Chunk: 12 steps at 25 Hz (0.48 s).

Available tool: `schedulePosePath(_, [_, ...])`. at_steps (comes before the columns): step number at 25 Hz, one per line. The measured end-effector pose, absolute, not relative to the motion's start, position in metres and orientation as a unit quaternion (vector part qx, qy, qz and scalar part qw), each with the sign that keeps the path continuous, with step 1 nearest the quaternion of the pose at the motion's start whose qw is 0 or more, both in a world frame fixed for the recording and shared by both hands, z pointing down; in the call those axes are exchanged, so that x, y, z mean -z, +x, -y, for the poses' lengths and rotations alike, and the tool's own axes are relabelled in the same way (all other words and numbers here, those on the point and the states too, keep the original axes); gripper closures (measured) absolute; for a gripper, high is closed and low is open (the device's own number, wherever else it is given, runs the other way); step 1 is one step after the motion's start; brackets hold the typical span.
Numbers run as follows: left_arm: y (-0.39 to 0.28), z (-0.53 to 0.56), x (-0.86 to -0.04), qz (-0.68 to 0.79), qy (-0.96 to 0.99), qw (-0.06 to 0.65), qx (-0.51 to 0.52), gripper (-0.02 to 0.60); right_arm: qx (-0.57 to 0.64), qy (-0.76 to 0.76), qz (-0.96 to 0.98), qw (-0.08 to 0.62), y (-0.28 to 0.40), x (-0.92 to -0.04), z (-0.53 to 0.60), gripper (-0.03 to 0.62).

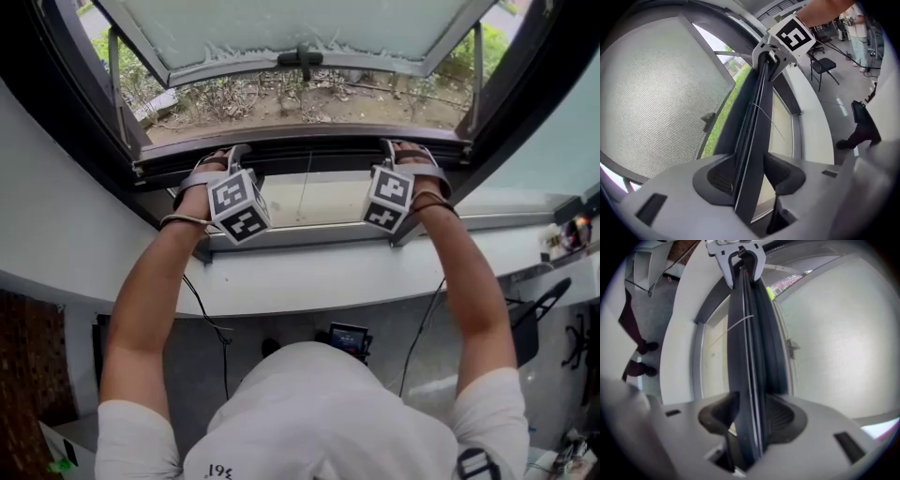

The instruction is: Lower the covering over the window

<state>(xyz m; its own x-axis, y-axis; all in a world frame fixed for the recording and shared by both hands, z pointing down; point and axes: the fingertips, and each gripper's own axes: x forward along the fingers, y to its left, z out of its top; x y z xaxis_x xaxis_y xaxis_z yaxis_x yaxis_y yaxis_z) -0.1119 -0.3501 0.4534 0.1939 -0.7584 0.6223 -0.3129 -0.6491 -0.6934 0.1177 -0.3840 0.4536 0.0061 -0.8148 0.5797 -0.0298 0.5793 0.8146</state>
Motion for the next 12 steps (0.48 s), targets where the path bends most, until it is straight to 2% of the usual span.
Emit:
schedulePosePath(2, [-0.111,0.347,-0.459,-0.349,-0.742,0.203,0.535,0.375,0.303,0.326,0.633,0.633,0.117,-0.458,0.381,0.408])
schedulePosePath(5, [-0.110,0.342,-0.473,-0.334,-0.744,0.189,0.547,0.313,0.294,0.315,0.633,0.643,0.117,-0.469,0.377,0.402])
schedulePosePath(12, [-0.110,0.345,-0.486,-0.338,-0.731,0.195,0.560,0.287,0.293,0.316,0.617,0.658,0.116,-0.480,0.380,0.388])
